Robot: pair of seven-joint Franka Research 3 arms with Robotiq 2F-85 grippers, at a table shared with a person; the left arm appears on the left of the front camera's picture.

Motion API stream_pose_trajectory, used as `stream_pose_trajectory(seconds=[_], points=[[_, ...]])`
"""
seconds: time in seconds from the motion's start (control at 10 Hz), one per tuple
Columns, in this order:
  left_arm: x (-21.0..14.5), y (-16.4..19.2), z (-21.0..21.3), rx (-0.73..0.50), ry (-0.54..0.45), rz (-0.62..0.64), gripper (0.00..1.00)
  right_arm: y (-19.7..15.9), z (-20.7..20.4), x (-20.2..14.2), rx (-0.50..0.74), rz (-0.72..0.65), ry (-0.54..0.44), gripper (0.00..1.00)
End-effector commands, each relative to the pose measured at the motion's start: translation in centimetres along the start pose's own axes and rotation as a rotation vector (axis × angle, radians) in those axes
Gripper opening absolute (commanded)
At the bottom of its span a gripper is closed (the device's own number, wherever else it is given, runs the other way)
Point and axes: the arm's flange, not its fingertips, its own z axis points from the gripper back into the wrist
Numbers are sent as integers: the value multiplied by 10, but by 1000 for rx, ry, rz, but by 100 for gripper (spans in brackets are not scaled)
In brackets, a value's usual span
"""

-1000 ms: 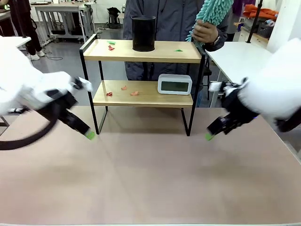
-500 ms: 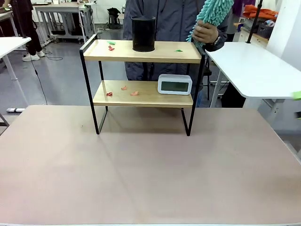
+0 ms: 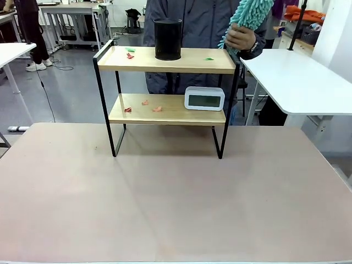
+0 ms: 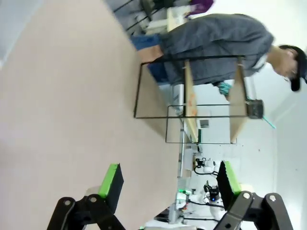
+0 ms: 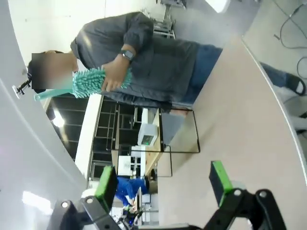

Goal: Clean the shelf.
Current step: Pick up the Duster from the human.

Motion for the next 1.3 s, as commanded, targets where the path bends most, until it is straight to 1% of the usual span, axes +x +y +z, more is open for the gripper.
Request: stream_pose_trajectory(seconds=[0.0, 1.2], points=[[-4, -18, 27, -43, -26, -123, 100, 21, -15, -13, -8, 50, 140, 100], [-4, -18, 27, -43, -26, -123, 100, 21, -15, -13, -8, 50, 140, 100]])
